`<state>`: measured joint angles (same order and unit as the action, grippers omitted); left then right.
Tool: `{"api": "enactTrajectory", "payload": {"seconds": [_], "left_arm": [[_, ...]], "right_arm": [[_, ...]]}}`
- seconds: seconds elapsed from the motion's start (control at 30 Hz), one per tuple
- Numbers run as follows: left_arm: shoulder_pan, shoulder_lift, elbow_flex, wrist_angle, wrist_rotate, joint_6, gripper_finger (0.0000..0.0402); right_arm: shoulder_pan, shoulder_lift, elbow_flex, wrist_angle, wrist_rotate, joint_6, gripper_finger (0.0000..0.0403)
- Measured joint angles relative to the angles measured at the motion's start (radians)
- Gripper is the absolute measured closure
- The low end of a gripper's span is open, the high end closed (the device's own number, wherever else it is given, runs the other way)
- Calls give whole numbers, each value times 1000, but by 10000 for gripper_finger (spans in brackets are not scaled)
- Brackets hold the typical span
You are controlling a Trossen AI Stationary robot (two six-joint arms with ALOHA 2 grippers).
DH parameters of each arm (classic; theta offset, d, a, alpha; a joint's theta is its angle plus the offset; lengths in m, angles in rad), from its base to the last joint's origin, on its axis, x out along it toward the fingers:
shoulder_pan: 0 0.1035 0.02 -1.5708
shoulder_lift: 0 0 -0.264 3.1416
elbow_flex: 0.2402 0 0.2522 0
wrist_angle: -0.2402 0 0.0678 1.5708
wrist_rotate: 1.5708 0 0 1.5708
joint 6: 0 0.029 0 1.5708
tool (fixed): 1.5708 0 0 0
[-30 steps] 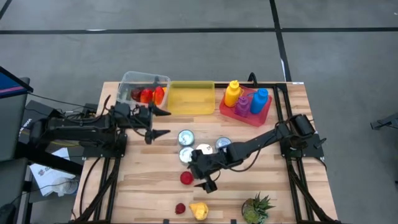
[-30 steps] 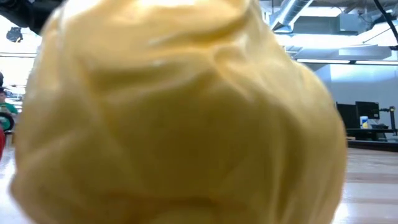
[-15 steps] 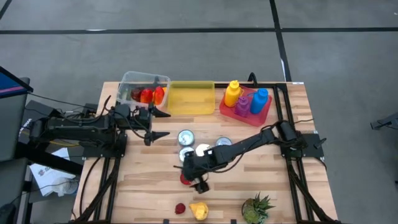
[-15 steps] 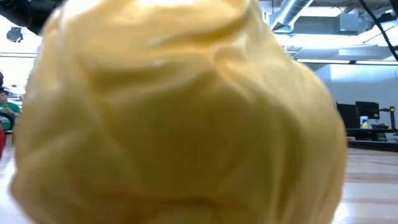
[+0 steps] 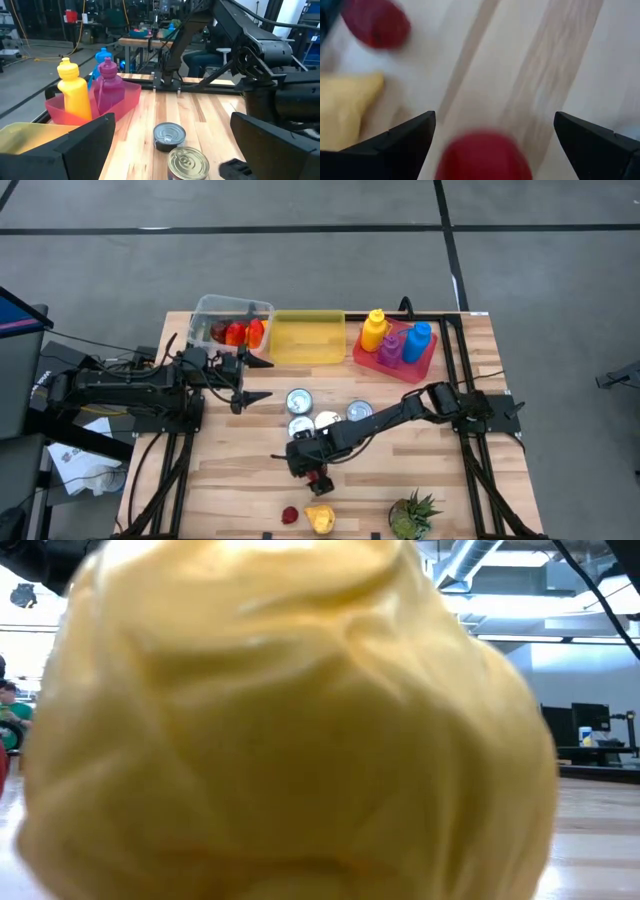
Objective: Pick & Place Food Item
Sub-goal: Put the red apple into the transparent bin
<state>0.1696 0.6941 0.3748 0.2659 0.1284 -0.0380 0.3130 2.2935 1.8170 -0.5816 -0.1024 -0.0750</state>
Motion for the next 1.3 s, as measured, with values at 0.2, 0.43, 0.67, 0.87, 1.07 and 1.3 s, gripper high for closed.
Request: {"api": "enactTrajectory", "payload": {"seconds": [0.2, 0.43, 0.67, 0.87, 1.07, 1.3], "left_arm": [[0, 0, 0, -1, 0, 0, 13], [0, 0, 0, -1, 0, 0, 13], [0, 0, 0, -1, 0, 0, 13], [0, 0, 0, -1, -1, 0, 18], [0, 0, 0, -1, 0, 0, 18], [0, 0, 0, -14, 0, 6, 23]], "right_arm": [[1, -2, -1, -42, 29, 12, 7], [3, -9, -1, -98, 37, 31, 7], [14, -9, -2, -138, 34, 76, 7], [21, -9, -2, -141, 44, 102, 27], [29, -9, -2, -143, 51, 103, 118], [33, -9, -2, -142, 51, 103, 185]]}}
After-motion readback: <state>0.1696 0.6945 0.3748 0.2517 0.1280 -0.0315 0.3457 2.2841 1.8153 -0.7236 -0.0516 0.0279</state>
